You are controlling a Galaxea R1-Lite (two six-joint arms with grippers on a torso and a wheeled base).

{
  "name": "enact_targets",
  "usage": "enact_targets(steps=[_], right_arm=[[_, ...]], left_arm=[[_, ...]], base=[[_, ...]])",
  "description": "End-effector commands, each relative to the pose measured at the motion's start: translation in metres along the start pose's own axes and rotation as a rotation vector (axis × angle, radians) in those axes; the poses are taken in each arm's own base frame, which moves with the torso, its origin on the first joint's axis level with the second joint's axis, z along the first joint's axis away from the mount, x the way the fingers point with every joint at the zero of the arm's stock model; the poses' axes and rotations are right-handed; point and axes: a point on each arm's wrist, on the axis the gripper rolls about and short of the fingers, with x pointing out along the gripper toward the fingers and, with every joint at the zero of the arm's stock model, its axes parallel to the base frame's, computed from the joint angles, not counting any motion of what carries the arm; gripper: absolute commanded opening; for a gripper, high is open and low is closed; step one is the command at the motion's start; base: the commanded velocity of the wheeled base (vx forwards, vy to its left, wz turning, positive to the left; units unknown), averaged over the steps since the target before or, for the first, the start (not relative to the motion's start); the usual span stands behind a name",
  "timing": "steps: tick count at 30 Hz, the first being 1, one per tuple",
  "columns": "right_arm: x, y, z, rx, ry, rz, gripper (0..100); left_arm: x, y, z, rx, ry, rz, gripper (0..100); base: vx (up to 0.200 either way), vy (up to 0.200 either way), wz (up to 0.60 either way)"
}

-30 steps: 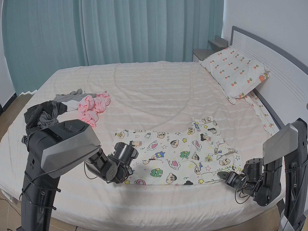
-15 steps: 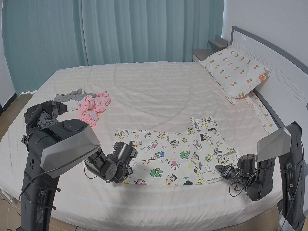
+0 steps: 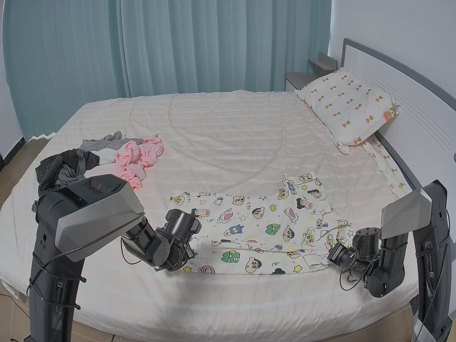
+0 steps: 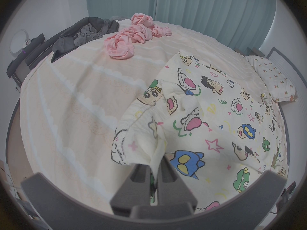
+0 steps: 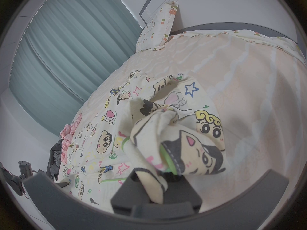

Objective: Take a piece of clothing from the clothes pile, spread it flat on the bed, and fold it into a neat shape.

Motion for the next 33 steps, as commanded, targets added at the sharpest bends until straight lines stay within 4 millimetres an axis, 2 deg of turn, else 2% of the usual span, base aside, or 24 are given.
enact_targets(steps=[1, 18, 28, 33], right_arm=[[-0.022, 0.011, 0.010, -0.005, -0.014, 0.034, 0], [-0.067, 0.004, 0.004, -0.023, 0.088, 0.025, 0], [-0.096, -0.005, -0.016, -0.083, 0.197, -0.016, 0], [-0.099, -0.005, -0.021, -0.097, 0.220, -0.021, 0]], left_arm=[[-0.010, 0.009, 0.004, -0.006, -0.001, 0.011, 0], [-0.042, 0.030, -0.001, 0.031, 0.090, 0.049, 0], [-0.049, 0.056, -0.025, 0.080, 0.166, 0.125, 0], [-0.052, 0.065, -0.034, 0.099, 0.208, 0.141, 0]], base=[[0.000, 0.000, 0.00], [0.000, 0.000, 0.00], [0.000, 0.000, 0.00], [0.000, 0.000, 0.00]])
